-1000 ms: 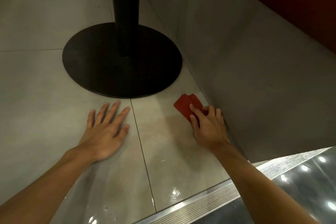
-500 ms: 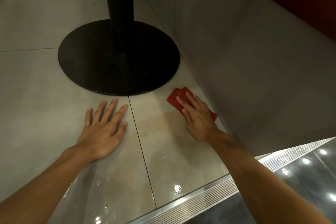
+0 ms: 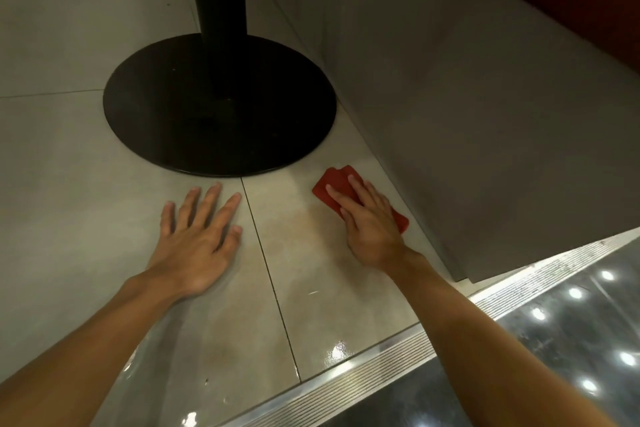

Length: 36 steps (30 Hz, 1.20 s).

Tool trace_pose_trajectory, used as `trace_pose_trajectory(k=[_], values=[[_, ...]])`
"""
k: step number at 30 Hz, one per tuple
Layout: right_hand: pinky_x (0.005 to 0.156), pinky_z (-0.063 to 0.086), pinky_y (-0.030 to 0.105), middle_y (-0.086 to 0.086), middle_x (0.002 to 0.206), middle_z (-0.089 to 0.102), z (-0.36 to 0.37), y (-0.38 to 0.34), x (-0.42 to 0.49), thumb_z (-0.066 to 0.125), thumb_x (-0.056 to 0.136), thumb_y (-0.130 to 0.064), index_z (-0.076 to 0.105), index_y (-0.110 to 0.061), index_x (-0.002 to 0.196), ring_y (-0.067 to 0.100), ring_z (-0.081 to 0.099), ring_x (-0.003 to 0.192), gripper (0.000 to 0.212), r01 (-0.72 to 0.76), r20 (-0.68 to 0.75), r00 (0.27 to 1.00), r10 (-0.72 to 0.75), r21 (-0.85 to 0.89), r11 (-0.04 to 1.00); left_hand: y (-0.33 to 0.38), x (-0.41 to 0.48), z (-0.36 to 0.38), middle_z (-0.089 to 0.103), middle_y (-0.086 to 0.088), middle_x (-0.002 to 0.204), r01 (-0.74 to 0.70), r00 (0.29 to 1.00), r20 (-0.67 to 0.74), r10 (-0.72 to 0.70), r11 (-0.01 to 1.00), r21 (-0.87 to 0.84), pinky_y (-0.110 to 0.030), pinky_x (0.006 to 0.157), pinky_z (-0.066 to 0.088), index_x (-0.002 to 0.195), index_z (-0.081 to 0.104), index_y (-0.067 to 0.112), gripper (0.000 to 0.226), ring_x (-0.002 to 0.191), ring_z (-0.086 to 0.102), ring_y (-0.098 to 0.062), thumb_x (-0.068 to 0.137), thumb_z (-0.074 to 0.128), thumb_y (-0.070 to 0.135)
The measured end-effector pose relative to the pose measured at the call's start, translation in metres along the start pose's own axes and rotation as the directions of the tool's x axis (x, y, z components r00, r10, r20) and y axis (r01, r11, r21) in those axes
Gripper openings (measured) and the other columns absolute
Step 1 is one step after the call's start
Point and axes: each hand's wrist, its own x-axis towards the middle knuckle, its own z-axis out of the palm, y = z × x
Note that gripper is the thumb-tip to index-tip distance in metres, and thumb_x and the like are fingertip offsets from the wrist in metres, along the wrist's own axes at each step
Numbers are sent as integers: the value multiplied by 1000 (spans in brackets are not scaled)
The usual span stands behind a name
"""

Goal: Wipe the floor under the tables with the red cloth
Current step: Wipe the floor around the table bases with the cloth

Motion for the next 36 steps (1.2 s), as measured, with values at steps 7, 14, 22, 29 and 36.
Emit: trace_pose_trajectory(k=[7,14,22,29,36], values=[[121,-2,31,-12,162,8,-6,18,-34,32,106,-29,28,-48,146,10,-2,150,45,95,15,995,-95,12,995,1,0,0,-29,16,156,14,1000,-11,-13,1000,17,-33,109,-28,145,-18,52,55,140,-34,-9,95,3,60],[119,14,50,-2,161,18,-3,24,-4,31,104,-29,30,-43,147,24,10,150,45,-16,-65,998,16,5,1000,1,1,2,-31,15,154,24,1000,4,-24,999,33,-41,114,-23,143,-22,51,61,141,-34,-11,86,-9,67],[122,0,41,-8,163,7,6,6,-15,24,103,-35,21,-46,148,17,-2,150,46,6,-28,1000,-7,-11,1000,2,-1,0,-34,14,154,16,1000,8,-16,1000,17,-44,115,-21,142,-24,50,63,139,-36,-11,83,-13,67],[122,3,43,-1,164,5,-1,7,40,26,105,-27,20,-40,151,24,2,150,49,-237,-84,968,234,-24,971,2,-1,0,-33,16,154,21,1000,-6,-21,1000,17,-37,112,-27,143,-23,52,62,138,-38,-8,83,-13,68],[122,3,43,-2,163,9,0,-5,49,28,106,-25,24,-41,150,22,3,150,47,-47,-10,999,47,4,999,-1,-1,2,-28,16,156,7,1000,-21,-7,1000,1,-39,114,-24,144,-19,52,60,139,-35,-8,86,-9,68]])
